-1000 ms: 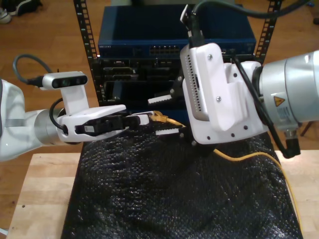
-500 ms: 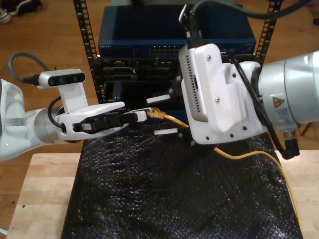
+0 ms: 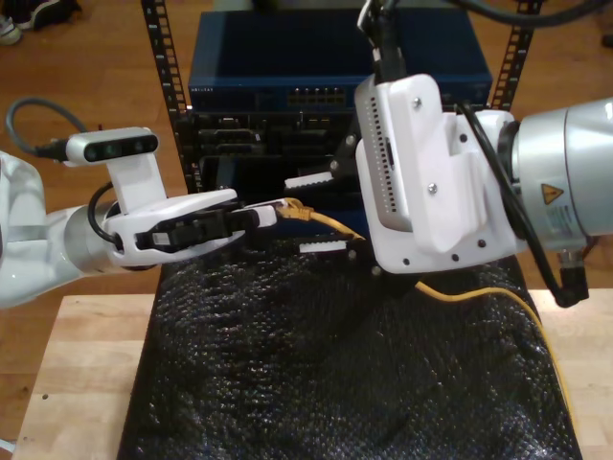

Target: Grab the cable and plug it in

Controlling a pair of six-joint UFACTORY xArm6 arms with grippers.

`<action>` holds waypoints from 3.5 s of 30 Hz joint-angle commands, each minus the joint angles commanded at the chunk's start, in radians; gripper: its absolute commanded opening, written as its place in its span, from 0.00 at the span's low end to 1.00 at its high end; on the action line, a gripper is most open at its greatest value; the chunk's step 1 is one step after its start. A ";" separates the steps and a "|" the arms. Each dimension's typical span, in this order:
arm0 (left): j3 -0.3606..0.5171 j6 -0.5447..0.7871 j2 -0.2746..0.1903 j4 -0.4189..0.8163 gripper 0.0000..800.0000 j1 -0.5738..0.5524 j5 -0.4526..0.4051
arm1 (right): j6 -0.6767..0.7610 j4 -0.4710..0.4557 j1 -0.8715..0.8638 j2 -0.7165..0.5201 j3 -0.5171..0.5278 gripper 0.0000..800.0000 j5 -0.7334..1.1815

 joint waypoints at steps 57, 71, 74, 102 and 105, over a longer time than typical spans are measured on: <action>0.002 -0.003 0.000 0.002 0.01 -0.008 0.002 | 0.006 0.011 0.003 0.003 0.005 0.27 -0.041; 0.000 -0.003 0.002 0.002 0.01 -0.008 0.002 | 0.006 0.015 0.003 0.003 0.006 0.19 -0.041; 0.000 -0.005 0.002 0.002 0.01 -0.008 0.002 | 0.006 0.015 0.003 0.003 0.006 0.19 -0.041; 0.002 -0.043 0.002 0.002 0.57 -0.008 0.006 | 0.009 0.021 0.003 0.005 0.006 0.00 -0.040; 0.003 -0.040 0.002 0.000 0.74 -0.008 0.003 | 0.011 0.023 0.003 0.008 0.006 0.00 -0.040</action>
